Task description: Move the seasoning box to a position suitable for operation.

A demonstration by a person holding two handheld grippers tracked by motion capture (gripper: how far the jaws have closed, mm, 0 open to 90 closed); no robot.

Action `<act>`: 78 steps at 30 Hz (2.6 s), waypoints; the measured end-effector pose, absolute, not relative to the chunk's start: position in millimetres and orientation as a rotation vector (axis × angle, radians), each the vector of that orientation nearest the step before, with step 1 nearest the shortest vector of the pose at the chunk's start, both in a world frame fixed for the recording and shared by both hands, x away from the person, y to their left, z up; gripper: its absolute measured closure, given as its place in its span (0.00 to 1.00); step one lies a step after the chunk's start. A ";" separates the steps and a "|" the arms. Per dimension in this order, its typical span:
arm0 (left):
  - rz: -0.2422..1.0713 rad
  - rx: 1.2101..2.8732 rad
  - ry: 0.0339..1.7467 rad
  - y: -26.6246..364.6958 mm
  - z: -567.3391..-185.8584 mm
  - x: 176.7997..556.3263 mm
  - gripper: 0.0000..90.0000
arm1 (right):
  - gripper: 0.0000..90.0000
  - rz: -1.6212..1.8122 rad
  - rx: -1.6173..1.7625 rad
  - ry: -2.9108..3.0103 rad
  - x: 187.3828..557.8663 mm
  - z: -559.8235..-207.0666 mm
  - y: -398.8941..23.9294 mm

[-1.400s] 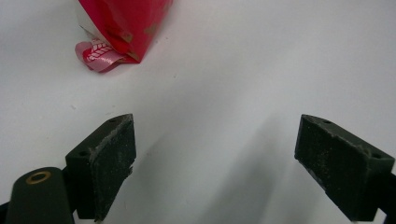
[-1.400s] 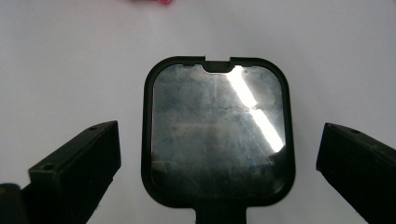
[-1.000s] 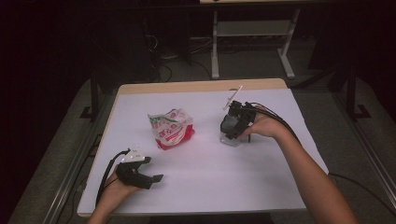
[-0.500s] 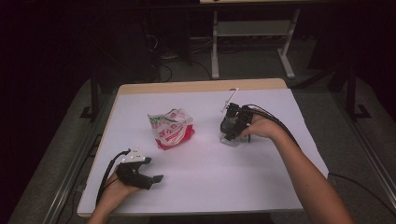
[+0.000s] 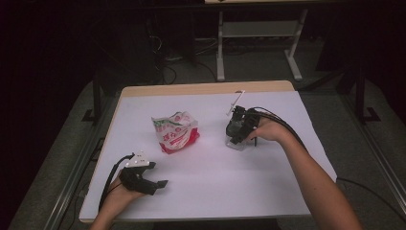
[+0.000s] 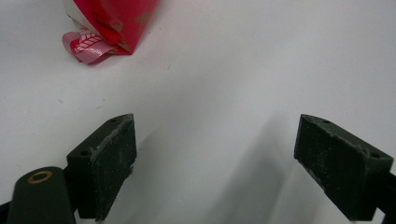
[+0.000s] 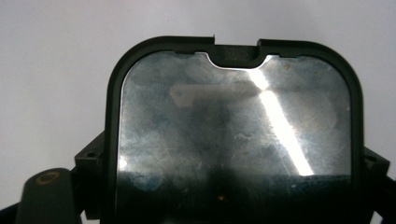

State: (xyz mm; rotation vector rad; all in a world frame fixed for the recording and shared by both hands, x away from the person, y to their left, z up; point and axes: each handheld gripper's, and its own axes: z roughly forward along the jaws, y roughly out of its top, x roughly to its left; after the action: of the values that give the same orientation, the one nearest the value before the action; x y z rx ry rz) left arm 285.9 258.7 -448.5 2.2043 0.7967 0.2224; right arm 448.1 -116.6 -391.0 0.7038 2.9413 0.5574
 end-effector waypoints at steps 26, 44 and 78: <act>0.212 2.186 0.791 255.7 -445.8 283.1 0.14 | 0.17 0.615 0.435 3.001 375.3 -367.1 -107.4; 0.199 2.190 0.766 250.3 -446.1 282.2 0.14 | 0.17 0.543 0.175 3.097 337.1 -380.6 -81.3; 0.183 2.216 0.740 244.1 -446.7 280.7 0.14 | 0.02 0.617 0.270 3.046 325.9 -387.6 -130.7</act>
State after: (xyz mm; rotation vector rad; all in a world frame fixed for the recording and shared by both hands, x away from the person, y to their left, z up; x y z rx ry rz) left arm 280.7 244.1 -446.7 2.2160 0.7403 0.1832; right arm 325.9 -130.7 -387.6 0.2702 3.0461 0.6174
